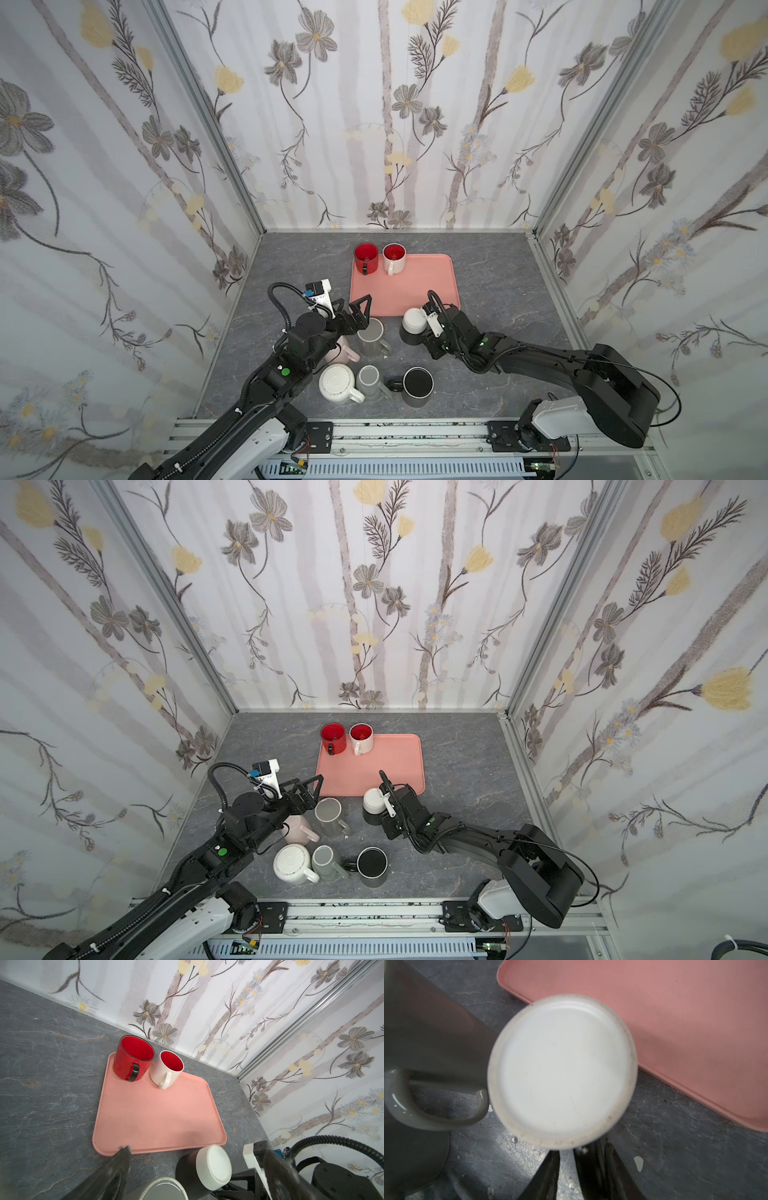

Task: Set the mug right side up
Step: 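Lift the black mug off the table with the right gripper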

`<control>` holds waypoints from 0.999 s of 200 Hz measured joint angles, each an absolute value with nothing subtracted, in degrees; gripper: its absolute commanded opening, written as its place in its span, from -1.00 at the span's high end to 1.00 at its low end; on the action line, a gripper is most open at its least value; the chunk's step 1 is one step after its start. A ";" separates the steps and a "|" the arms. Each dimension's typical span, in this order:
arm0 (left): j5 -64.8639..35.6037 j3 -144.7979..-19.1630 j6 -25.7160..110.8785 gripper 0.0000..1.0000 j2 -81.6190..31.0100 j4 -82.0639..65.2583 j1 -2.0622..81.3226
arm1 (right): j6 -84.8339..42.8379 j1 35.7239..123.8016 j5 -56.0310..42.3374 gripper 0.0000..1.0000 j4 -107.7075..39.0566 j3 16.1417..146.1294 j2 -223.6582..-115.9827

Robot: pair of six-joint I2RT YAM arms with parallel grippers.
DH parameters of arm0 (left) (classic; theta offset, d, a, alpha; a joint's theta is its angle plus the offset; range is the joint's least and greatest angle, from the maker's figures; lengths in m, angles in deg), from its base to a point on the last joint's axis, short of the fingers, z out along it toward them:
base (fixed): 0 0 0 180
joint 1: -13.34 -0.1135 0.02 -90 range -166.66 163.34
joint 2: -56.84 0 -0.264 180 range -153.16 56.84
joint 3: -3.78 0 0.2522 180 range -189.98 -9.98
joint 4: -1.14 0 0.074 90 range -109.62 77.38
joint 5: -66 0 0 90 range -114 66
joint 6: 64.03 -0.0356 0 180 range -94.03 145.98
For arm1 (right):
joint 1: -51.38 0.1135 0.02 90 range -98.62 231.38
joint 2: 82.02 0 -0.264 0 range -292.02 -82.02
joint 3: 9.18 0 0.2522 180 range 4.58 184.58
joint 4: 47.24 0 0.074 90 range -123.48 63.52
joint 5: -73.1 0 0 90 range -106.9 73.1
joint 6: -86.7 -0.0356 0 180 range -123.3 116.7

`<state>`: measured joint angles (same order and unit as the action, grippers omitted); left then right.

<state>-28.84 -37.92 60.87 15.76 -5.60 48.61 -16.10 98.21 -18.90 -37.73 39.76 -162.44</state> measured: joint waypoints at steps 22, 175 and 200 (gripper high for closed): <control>-28.60 -37.92 60.87 -1.00 15.71 -5.60 48.61 | -15.72 100.11 -21.13 0.51 -37.18 40.64 -163.56; -22.64 -36.90 61.33 -0.99 15.06 -0.77 48.43 | -17.06 102.78 -27.10 1.00 -34.14 40.72 -147.56; -20.01 -36.18 62.03 -0.92 15.32 3.08 48.43 | -19.46 102.23 -24.89 1.00 -37.86 42.17 -144.48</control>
<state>-20.01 -36.18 62.03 15.32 3.08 48.43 -19.46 102.23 -24.89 -37.86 42.17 -144.48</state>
